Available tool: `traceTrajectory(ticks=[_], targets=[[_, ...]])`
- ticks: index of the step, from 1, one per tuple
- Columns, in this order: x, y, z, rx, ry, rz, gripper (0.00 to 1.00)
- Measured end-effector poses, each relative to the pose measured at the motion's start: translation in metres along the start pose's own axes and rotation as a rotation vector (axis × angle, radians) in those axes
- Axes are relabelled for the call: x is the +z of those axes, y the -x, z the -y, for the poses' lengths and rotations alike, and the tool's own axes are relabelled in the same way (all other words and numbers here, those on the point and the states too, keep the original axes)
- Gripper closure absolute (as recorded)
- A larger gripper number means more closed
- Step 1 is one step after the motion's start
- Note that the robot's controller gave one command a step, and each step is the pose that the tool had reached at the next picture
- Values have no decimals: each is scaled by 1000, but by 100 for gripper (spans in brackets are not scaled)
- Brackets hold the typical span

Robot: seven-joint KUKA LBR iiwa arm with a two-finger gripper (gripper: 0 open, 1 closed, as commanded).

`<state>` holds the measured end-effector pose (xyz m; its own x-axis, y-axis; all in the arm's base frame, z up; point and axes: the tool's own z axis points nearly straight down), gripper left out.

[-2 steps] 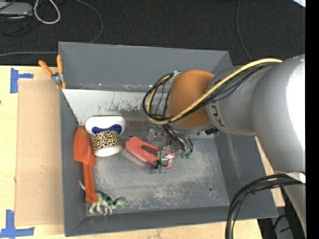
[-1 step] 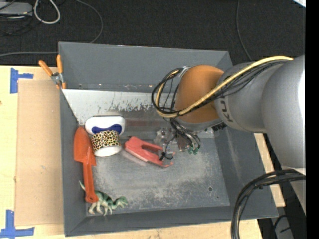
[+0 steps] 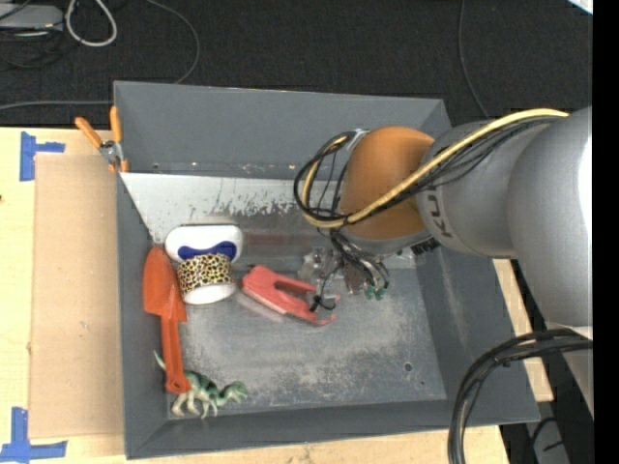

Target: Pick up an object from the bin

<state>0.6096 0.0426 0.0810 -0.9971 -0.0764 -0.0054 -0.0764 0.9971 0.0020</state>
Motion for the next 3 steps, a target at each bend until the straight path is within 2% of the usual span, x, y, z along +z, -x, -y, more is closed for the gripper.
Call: traceTrajectory(ticks=[1, 3], targets=[[-33, -3, -1, -1, 1, -8, 100], [-78, -2, 0, -1, 0, -7, 100]])
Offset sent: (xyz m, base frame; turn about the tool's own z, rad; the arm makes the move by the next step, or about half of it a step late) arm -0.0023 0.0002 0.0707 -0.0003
